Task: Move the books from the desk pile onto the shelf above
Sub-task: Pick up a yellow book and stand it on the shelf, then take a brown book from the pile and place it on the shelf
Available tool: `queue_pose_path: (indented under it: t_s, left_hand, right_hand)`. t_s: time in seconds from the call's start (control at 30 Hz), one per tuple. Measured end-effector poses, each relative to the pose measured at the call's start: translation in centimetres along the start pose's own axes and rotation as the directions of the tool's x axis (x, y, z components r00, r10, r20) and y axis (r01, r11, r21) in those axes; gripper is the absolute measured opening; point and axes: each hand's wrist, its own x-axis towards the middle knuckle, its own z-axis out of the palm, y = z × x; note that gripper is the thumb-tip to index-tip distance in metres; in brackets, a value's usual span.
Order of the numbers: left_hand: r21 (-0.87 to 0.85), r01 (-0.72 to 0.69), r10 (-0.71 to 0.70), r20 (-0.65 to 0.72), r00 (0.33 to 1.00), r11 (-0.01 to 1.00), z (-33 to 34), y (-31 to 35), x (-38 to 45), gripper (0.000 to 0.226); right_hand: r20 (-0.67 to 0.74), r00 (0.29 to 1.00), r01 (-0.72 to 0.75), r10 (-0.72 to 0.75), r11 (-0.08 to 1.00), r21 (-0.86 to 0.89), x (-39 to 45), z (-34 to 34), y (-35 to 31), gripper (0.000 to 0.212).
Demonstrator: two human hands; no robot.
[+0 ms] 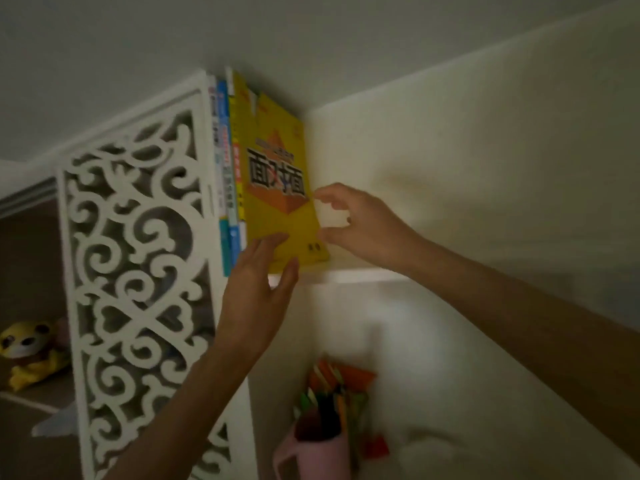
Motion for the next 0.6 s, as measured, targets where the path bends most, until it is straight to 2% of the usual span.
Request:
queue_pose_path:
  t_s: [0.17, 0.3, 0.4, 0.47, 0.6]
  left_hand:
    - [-0.196, 0.063, -0.023, 0.202, 0.979, 0.978, 3.2, 7.5, -7.2, 0.019]
    - [-0.322, 0.149, 0.012, 0.449, 0.894, 0.935, 8.0, 14.0, -16.1, 0.018]
    - [-0.352, 0.295, 0.0, 0.642, 0.767, 0.889, 12.6, 19.1, -24.5, 0.018]
    - [-0.334, 0.397, 0.0, 0.765, 0.644, 0.855, 15.5, 22.6, -29.9, 0.021]
    - [-0.194, 0.508, -0.033, 0.914, 0.404, 0.839, 20.9, 27.3, -38.5, 0.025]
  right_hand:
    - [-0.018, 0.998, -0.056, 0.058, 0.996, 0.068, -13.4, -6.1, 0.1, 0.029]
    - [0.094, 0.949, -0.297, 0.301, 0.953, -0.058, -27.2, -10.8, 3.3, 0.029]
    - [0.105, 0.822, -0.551, 0.56, 0.828, -0.107, -38.6, -14.7, 6.1, 0.028]
    - [0.119, 0.704, -0.687, 0.7, 0.714, -0.132, -45.7, -17.2, 7.7, 0.025]
    - [0.108, 0.485, -0.829, 0.868, 0.495, -0.261, -57.4, -21.0, 10.8, 0.027]
